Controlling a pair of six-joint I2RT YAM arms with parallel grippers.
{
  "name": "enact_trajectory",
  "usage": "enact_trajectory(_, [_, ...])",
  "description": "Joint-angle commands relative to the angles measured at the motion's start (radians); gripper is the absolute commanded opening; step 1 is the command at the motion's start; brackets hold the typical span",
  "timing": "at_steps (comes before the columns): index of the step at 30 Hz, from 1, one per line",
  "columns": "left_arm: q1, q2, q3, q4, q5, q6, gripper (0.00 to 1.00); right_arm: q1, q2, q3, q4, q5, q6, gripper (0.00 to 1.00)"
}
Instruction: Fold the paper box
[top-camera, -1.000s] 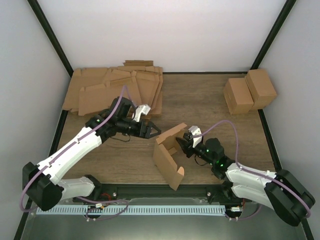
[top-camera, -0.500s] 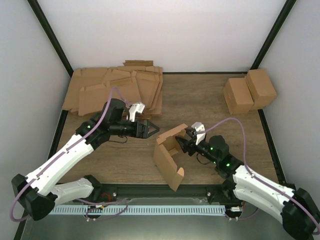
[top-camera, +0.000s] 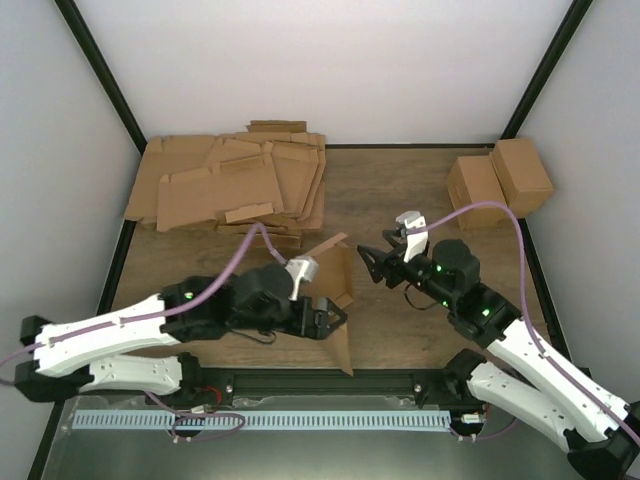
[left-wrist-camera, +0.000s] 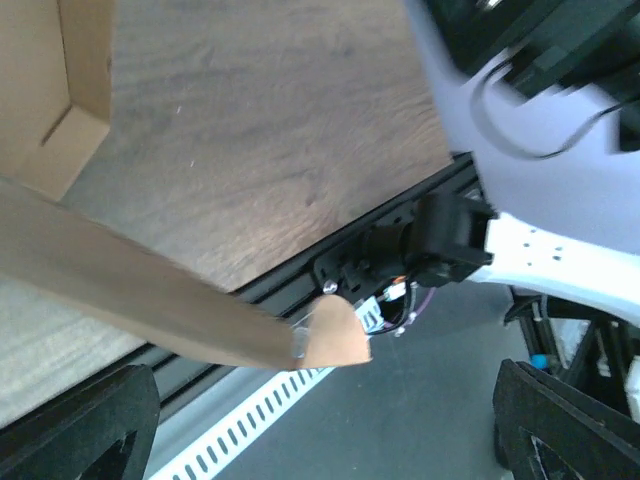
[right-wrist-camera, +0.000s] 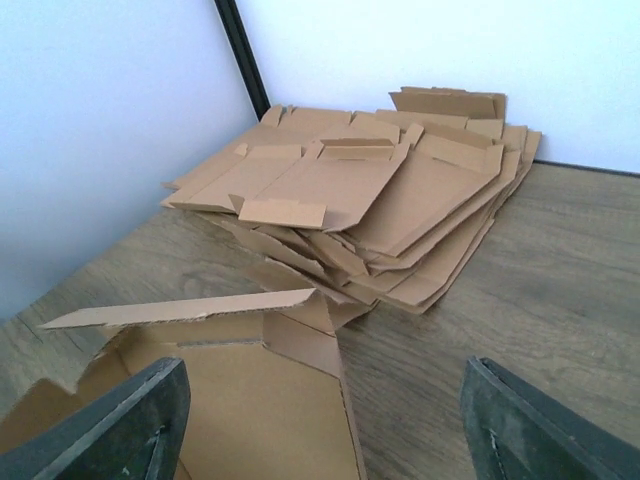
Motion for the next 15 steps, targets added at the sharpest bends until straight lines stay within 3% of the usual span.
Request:
enact_trajectory(1, [-0.112, 0.078, 0.058, -0.041, -0.18, -0.155, 0.96, 0.006, 0.033, 0.15, -0.148, 0.015, -0.003, 0.78])
enact_trajectory(6, [-0.122, 0.068, 0.027, -0.087, -0.254, -0.219, 0.99, 0.006, 0.088, 0.204, -0.147, 0.007, -0.045, 0.79])
enact_trajectory(11, [-0.122, -0.034, -0.11, -0.024, -0.294, -0.296, 1.0, 0.006, 0.119, 0.122, -0.021, -0.029, -0.046, 0.84])
enact_trajectory(15, [-0.107, -0.146, -0.191, -0.065, -0.356, -0.343, 1.0, 0.006, 0.272, 0.098, 0.038, -0.097, -0.027, 0.8])
